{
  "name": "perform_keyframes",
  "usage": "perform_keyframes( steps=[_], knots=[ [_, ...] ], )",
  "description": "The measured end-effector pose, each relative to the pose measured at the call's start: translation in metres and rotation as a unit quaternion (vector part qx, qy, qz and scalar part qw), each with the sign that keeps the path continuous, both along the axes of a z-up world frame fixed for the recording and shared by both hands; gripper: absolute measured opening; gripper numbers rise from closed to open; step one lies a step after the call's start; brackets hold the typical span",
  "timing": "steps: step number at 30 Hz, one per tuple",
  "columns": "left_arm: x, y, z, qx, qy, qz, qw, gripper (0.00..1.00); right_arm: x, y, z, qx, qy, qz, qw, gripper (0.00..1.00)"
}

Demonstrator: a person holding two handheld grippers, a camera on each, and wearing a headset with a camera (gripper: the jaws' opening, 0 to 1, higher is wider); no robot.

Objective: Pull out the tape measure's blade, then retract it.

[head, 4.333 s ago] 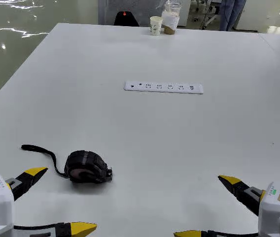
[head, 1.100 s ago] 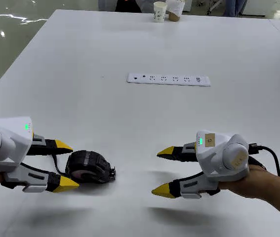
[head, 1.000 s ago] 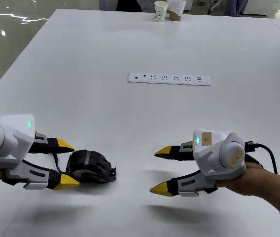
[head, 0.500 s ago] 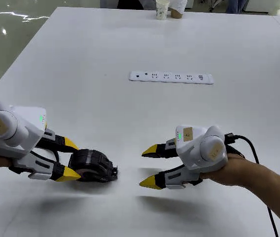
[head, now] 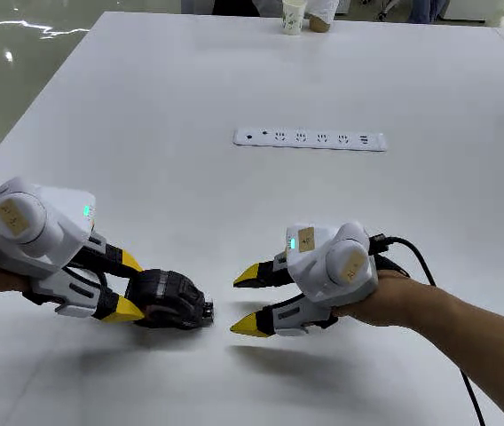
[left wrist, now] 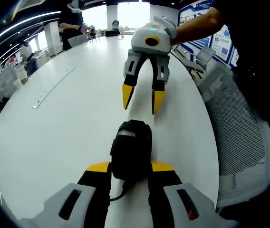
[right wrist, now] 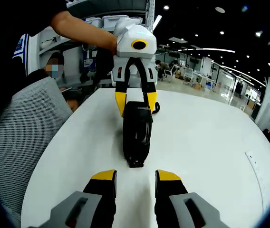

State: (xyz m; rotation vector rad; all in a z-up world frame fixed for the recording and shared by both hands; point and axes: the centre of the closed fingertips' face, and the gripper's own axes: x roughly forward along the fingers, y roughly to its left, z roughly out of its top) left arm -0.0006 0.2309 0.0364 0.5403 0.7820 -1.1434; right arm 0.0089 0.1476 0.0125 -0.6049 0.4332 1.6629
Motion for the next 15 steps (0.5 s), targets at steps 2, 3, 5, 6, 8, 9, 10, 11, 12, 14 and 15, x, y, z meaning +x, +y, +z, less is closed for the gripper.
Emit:
perform_keyframes(
  steps=[2,3,5,6,8,9,10,11,12,14,15],
  knots=[
    [0.001,0.000,-0.001,-0.001,0.004,0.001,1.0000,0.24,0.000,0.003,-0.002,-0.001,0.001,0.001,1.0000,0.28],
    [0.001,0.000,-0.001,-0.001,0.004,0.001,1.0000,0.24,0.000,0.004,-0.002,-0.001,0.001,0.001,1.0000,0.27],
    [0.001,0.001,-0.002,-0.003,0.006,0.001,1.0000,0.24,0.000,0.007,-0.003,-0.001,0.002,0.002,1.0000,0.26],
    [0.001,0.001,-0.002,-0.004,0.007,0.001,1.0000,0.24,0.000,0.008,-0.004,0.000,0.003,0.002,1.0000,0.25],
    [0.002,0.001,-0.002,-0.005,0.005,-0.001,1.0000,0.23,0.001,0.012,-0.005,0.001,0.005,0.001,1.0000,0.24],
    [0.001,0.001,-0.002,-0.005,0.004,-0.003,1.0000,0.23,0.001,0.013,-0.005,0.000,0.005,0.001,1.0000,0.23],
    [0.001,0.001,-0.002,-0.005,0.002,-0.004,1.0000,0.23,0.000,0.014,-0.006,0.000,0.007,0.002,1.0000,0.23],
    [0.001,0.001,-0.002,-0.005,0.002,-0.004,1.0000,0.23,0.000,0.016,-0.006,0.000,0.008,0.002,1.0000,0.22],
    [0.001,0.001,-0.002,-0.006,0.000,-0.005,1.0000,0.23,0.000,0.017,-0.007,0.000,0.009,0.003,1.0000,0.22],
    [0.001,0.001,-0.002,-0.007,-0.001,-0.005,1.0000,0.23,-0.001,0.020,-0.008,-0.001,0.010,0.004,0.9999,0.21],
    [0.001,0.001,-0.002,-0.009,-0.001,-0.004,1.0000,0.22,0.000,0.021,-0.010,-0.003,0.008,0.005,1.0000,0.20]
  ],
)
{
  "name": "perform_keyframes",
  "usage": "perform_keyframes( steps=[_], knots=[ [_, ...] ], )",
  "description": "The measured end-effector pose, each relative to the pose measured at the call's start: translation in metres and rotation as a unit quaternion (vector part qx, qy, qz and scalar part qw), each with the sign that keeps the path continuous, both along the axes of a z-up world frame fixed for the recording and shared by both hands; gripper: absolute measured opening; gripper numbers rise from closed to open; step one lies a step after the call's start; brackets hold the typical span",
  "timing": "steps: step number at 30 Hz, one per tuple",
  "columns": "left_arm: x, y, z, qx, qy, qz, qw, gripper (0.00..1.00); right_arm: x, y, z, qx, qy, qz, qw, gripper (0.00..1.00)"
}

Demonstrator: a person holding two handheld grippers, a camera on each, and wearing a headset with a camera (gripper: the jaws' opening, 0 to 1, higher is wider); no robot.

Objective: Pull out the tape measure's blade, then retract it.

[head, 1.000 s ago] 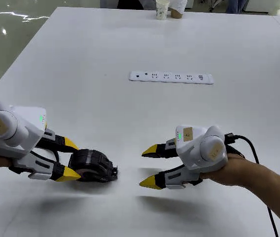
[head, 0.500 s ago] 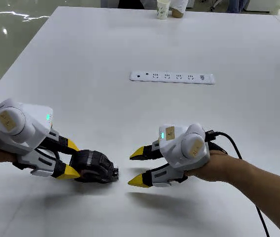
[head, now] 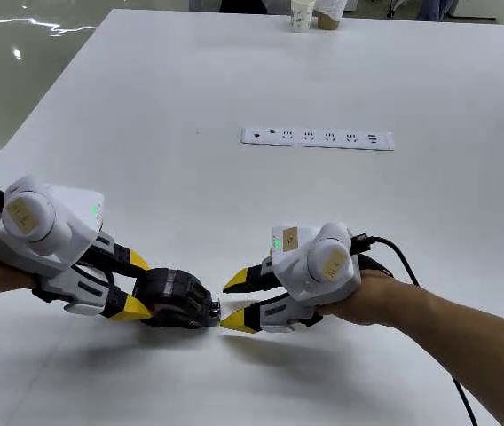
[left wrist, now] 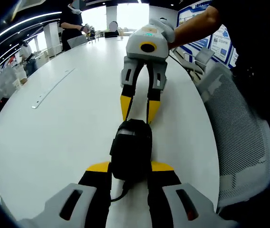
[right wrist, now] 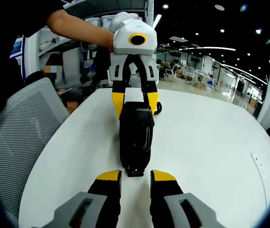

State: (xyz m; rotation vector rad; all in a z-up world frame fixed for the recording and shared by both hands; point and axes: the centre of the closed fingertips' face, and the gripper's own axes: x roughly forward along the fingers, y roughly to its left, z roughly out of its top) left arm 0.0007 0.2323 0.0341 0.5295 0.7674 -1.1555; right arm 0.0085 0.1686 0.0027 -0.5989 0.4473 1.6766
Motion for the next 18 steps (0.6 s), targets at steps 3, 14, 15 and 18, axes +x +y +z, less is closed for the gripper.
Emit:
perform_keyframes(
  steps=[3,14,15,18],
  knots=[
    [0.000,0.000,0.000,0.000,0.000,0.000,1.0000,0.22,0.000,0.003,-0.002,-0.003,0.001,0.001,1.0000,0.17],
    [0.000,0.000,-0.001,-0.002,0.006,0.005,1.0000,0.22,-0.003,0.010,-0.012,-0.015,-0.003,0.007,0.9999,0.12],
    [0.000,0.000,-0.001,-0.002,0.007,0.005,1.0000,0.22,-0.003,0.010,-0.012,-0.016,-0.003,0.007,0.9998,0.12],
    [0.001,0.000,-0.001,-0.003,0.009,0.011,0.9999,0.22,-0.001,0.010,-0.013,-0.017,-0.006,0.005,0.9998,0.11]
  ],
)
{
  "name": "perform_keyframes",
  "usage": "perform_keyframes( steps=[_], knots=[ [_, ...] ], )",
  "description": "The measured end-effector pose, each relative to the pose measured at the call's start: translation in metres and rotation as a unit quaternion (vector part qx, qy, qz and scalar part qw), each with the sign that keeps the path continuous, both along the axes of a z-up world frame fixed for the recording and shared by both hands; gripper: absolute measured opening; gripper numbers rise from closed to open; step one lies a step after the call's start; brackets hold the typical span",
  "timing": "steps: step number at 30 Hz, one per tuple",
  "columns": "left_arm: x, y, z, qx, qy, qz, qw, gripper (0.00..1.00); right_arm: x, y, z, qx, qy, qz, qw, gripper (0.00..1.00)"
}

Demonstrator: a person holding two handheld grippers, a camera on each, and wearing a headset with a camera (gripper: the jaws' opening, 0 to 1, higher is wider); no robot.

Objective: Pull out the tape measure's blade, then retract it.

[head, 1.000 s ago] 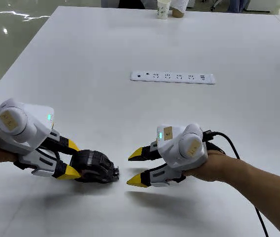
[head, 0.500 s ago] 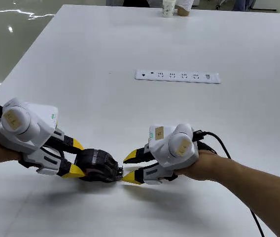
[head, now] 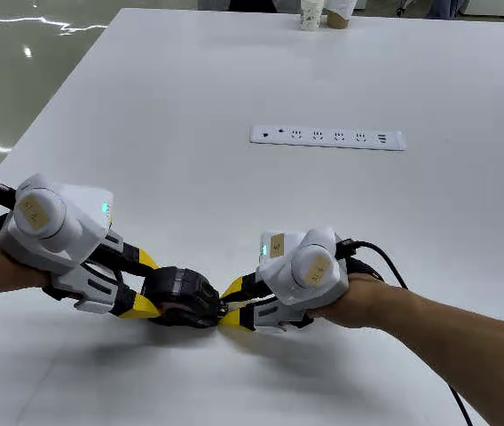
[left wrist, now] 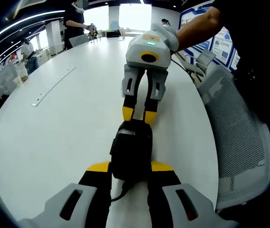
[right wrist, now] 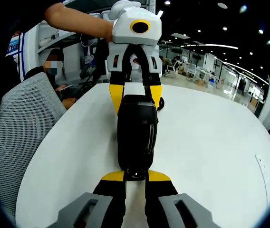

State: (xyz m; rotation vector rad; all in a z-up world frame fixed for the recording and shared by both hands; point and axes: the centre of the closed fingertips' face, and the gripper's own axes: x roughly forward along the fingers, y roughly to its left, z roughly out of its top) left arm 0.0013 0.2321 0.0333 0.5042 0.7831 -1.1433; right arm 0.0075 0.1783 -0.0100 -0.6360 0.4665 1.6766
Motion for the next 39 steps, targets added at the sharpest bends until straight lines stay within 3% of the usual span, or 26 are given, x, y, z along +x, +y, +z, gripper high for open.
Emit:
perform_keyframes(
  steps=[25,39],
  knots=[
    [-0.001,-0.001,0.001,-0.001,0.005,-0.002,1.0000,0.22,-0.001,-0.007,0.000,-0.022,-0.019,0.019,0.9994,0.08],
    [-0.001,-0.001,0.000,0.012,0.009,-0.007,0.9999,0.22,0.002,-0.019,0.000,-0.031,-0.021,0.020,0.9991,0.08]
  ],
)
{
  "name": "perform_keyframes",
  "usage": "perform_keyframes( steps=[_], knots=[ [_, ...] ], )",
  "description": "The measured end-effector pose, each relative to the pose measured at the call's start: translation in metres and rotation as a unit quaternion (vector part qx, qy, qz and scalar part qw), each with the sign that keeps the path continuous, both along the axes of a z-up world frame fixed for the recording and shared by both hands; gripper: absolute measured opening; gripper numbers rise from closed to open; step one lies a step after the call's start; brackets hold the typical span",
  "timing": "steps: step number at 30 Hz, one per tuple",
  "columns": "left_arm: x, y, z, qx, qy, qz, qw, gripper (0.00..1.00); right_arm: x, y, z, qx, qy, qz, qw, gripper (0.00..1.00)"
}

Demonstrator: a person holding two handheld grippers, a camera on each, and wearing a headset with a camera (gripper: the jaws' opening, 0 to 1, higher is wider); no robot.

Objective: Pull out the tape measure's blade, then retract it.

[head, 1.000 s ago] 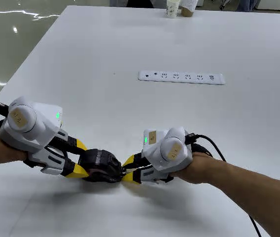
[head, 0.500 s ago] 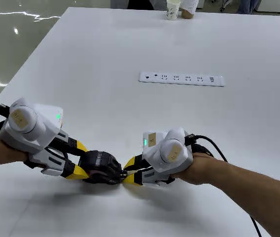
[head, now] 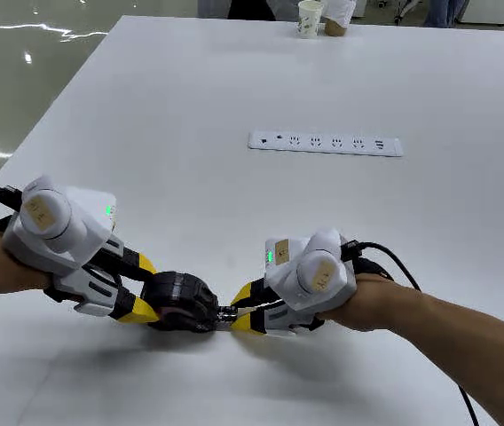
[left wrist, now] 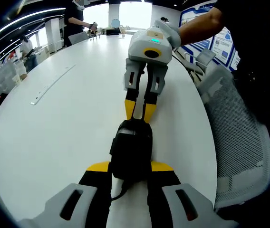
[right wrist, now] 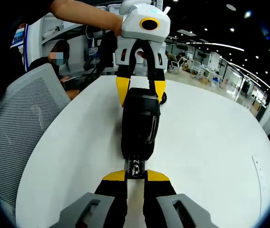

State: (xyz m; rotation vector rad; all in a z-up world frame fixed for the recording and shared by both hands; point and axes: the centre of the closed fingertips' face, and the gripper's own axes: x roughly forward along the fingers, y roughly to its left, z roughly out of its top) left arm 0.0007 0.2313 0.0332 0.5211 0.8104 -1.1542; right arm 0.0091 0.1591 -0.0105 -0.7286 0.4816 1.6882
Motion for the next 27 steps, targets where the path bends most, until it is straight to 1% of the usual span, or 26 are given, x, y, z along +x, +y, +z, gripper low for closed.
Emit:
perform_keyframes(
  steps=[10,27],
  knots=[
    [-0.001,0.000,-0.001,0.020,-0.001,-0.007,0.9998,0.22,0.000,-0.007,0.000,-0.007,-0.001,0.000,1.0000,0.08],
    [-0.002,0.000,-0.002,0.049,0.007,-0.020,0.9986,0.22,0.003,-0.022,-0.001,-0.020,-0.005,-0.002,0.9998,0.08]
  ],
)
